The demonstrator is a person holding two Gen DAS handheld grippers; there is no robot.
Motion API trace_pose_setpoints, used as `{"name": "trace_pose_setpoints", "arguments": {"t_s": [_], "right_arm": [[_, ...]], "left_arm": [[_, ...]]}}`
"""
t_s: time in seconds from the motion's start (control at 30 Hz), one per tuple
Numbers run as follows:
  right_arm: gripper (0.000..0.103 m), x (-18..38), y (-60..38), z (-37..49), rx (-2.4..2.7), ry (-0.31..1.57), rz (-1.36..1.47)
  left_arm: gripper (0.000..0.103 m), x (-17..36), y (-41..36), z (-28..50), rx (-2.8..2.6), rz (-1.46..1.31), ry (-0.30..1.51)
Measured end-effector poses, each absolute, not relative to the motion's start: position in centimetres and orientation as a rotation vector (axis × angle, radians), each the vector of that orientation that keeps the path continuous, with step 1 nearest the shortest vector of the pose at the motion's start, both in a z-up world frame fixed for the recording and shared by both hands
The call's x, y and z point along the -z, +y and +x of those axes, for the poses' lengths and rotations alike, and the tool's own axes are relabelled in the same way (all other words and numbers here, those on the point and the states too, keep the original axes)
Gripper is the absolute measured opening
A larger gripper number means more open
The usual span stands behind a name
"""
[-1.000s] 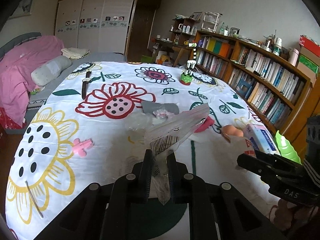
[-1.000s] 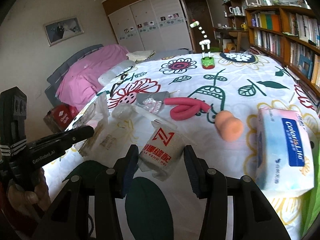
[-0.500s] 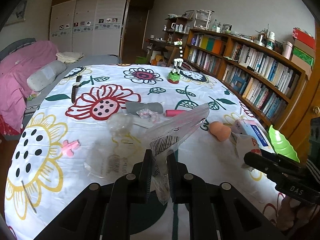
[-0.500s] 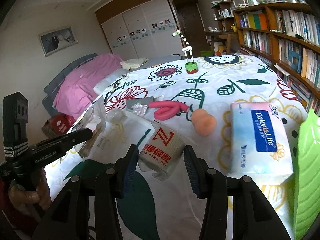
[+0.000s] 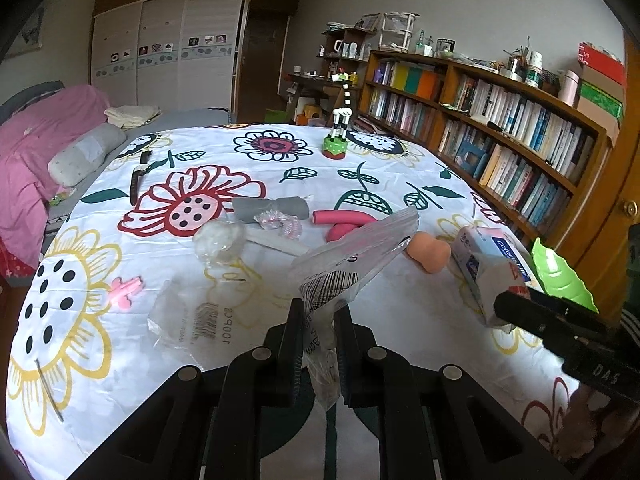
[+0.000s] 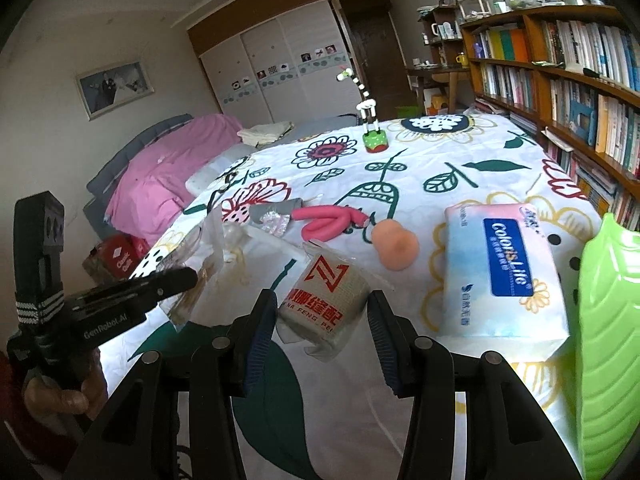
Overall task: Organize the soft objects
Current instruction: 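Carry the packet in the right tool and bag in the left toward the green plate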
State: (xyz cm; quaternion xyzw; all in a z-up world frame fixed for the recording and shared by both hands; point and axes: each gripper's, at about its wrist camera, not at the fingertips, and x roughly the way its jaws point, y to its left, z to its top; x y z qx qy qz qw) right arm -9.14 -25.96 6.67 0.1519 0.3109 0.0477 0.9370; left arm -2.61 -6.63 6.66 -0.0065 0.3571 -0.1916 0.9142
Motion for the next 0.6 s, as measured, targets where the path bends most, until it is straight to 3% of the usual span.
{"name": "trace_pose_setpoints", "arguments": {"t_s": [0.6], "right_arm": [[0.048, -9.4, -30.6, -12.1, 0.062, 0.582, 0.273]], "left_arm": [[0.015, -7.6, -10.8, -3.2, 0.467, 0.058, 0.709]]}}
